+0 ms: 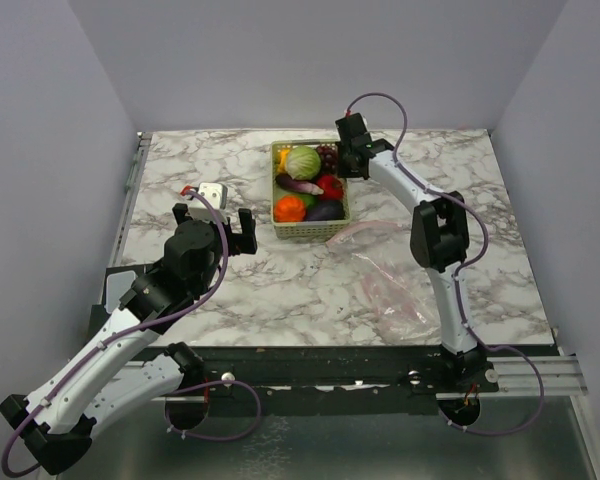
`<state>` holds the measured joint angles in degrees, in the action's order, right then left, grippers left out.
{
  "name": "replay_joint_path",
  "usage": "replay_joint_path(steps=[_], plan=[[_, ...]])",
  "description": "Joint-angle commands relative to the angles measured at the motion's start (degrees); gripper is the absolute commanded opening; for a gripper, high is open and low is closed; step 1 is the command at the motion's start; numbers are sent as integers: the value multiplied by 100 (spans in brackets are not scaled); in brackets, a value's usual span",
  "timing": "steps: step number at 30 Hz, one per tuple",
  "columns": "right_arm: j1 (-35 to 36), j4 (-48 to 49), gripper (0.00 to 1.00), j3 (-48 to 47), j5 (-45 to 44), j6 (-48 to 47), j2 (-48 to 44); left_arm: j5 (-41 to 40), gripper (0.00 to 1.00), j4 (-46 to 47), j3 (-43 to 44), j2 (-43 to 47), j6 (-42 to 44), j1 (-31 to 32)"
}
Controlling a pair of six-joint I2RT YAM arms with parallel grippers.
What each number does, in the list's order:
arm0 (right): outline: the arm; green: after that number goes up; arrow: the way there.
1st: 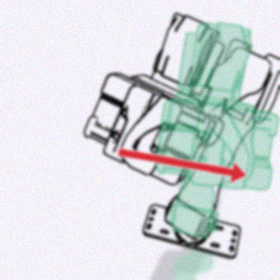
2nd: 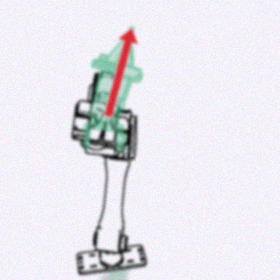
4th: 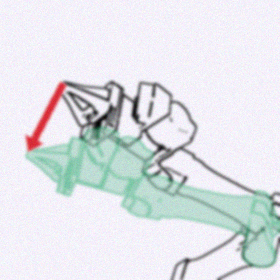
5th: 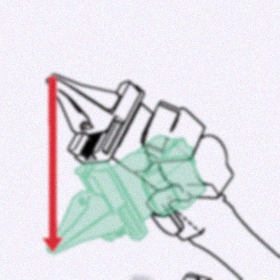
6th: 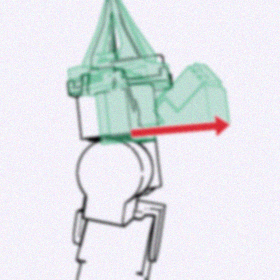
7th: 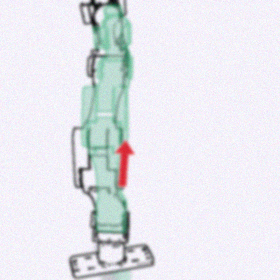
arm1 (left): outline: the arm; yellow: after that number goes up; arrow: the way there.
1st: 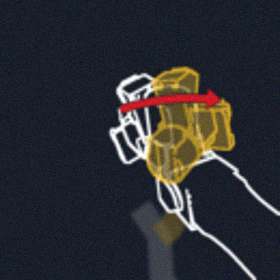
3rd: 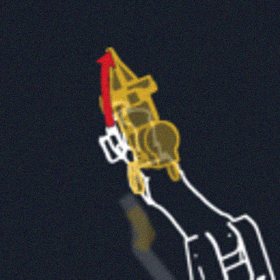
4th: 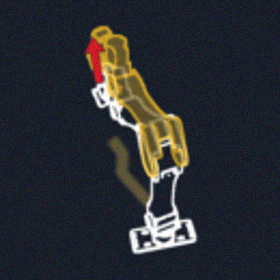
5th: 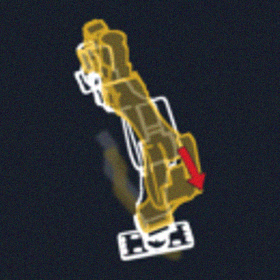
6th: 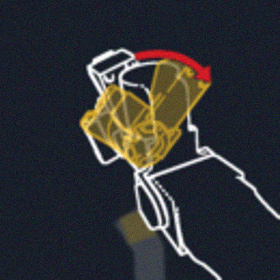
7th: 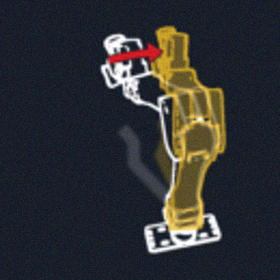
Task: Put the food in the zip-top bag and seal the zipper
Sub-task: Move the bin to the center of the board.
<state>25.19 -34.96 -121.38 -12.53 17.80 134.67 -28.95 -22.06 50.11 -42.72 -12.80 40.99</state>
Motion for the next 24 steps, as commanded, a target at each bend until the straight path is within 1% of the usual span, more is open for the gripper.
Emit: replay_joint_path(steps=[1, 7, 8, 12, 14, 20, 21, 24], plan=[[-284, 292, 1, 420, 19, -126, -301, -117, 99, -12, -80, -15, 12, -18], [-435, 336, 1, 644, -71, -242, -388, -94, 99, -15, -71, -42, 5, -21], [-436, 359, 3, 670, -54, -250, -395, -89, 99, -22, -71, -43, 9, -19], [-437, 422, 17, 765, -16, -254, -460, -85, 99, -22, -71, -43, 6, -21], [-436, 457, 28, 803, -1, -249, -519, -64, 99, -14, -70, -43, 5, -22], [-436, 477, 53, 863, 69, -226, -846, -17, 99, -15, -71, -70, 13, -23], [-440, 485, 56, 905, 61, -227, -930, -7, 99, -16, -71, -69, 7, -26], [-438, 490, 61, 1079, 42, -226, -1217, 24, 99, -14, -71, -63, 8, -23]])
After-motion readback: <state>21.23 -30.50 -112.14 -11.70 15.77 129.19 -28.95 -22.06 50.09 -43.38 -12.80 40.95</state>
